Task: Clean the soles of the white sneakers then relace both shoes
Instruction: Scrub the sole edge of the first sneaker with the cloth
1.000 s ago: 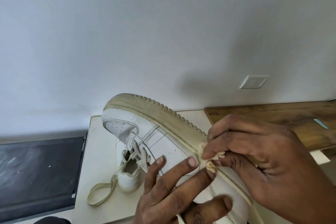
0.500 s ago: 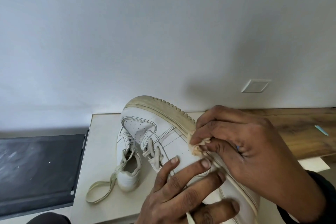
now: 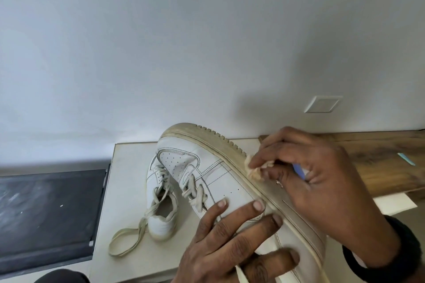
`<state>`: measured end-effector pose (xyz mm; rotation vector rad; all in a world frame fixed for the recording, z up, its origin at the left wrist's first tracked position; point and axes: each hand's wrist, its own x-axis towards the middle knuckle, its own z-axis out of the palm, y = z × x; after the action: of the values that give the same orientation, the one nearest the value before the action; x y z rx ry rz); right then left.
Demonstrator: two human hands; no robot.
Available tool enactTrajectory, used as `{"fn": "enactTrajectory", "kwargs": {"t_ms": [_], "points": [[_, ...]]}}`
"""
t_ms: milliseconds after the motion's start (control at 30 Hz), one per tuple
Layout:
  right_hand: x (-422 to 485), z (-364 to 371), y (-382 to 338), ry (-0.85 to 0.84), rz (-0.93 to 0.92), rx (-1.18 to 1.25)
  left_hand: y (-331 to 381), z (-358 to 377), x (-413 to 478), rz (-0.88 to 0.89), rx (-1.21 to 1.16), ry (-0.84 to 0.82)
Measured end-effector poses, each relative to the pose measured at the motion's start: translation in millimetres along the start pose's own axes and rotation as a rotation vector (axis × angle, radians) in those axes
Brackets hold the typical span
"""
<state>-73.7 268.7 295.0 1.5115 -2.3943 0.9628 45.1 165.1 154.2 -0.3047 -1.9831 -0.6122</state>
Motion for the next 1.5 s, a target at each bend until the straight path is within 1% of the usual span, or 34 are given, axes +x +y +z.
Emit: {"fn": "enactTrajectory", "kwargs": {"t_ms": [67,167,233,300,367,400,500,533,567,633,667,733,800,867,900,933,1033,1067,1100,1167,1200,1300,1333,1433,1500], "points": [[-2,-7,6,0.122,0.080,0.175,-1,-1,-1,-0.006,-0.007,0.017],[-15,-14,12,0.358,0.254,0.580,-4,-7,2,-0.022,-0.008,0.076],[-27,-7,19,0.470,0.381,0.807,-5,-12,4,-0.043,-0.012,0.115],[-40,8,25,0.510,0.488,0.951,-8,-15,4,-0.060,-0.020,0.130],[-51,27,36,0.533,0.629,1.066,-14,-18,3,-0.059,-0.029,0.094],[-55,38,43,0.537,0.715,1.109,-18,-19,3,-0.055,-0.027,0.067],[-67,69,62,0.408,0.889,1.321,-32,-21,1,-0.045,0.006,-0.030],[-68,78,68,0.413,0.913,1.466,-37,-22,1,-0.037,0.010,-0.078],[-69,85,69,0.458,0.915,1.549,-42,-23,1,-0.029,0.014,-0.135],[-73,95,72,0.486,0.880,1.503,-54,-22,2,-0.022,0.038,-0.264],[-73,99,72,0.478,0.867,1.374,-61,-21,2,-0.022,0.054,-0.321],[-75,103,69,0.456,0.825,1.038,-74,-15,2,-0.012,0.077,-0.434],[-81,115,79,0.381,0.772,0.766,-89,-7,6,0.032,0.088,-0.552],[-91,136,96,0.287,0.791,0.595,-109,7,15,0.098,0.117,-0.680],[-94,145,103,0.251,0.847,0.536,-119,18,19,0.140,0.136,-0.752],[-99,156,113,0.220,0.936,0.558,-130,32,22,0.182,0.149,-0.827],[-107,188,140,0.187,1.283,0.853,-159,79,19,0.240,0.126,-1.043],[-110,197,149,0.165,1.336,0.853,-167,94,16,0.241,0.106,-1.088],[-110,203,158,0.141,1.361,0.825,-174,107,15,0.236,0.094,-1.120],[-110,212,175,0.144,1.367,0.734,-183,128,16,0.223,0.100,-1.172],[-108,217,184,0.146,1.350,0.674,-188,137,17,0.223,0.110,-1.200],[-95,227,205,0.038,1.209,0.473,-207,163,17,0.217,0.128,-1.266],[-90,232,208,0.052,1.217,0.439,-216,170,16,0.227,0.134,-1.277],[-79,243,217,0.162,1.319,0.541,-236,186,14,0.211,0.143,-1.330],[-77,248,218,0.170,1.317,0.558,-239,192,15,0.210,0.133,-1.358]]}}
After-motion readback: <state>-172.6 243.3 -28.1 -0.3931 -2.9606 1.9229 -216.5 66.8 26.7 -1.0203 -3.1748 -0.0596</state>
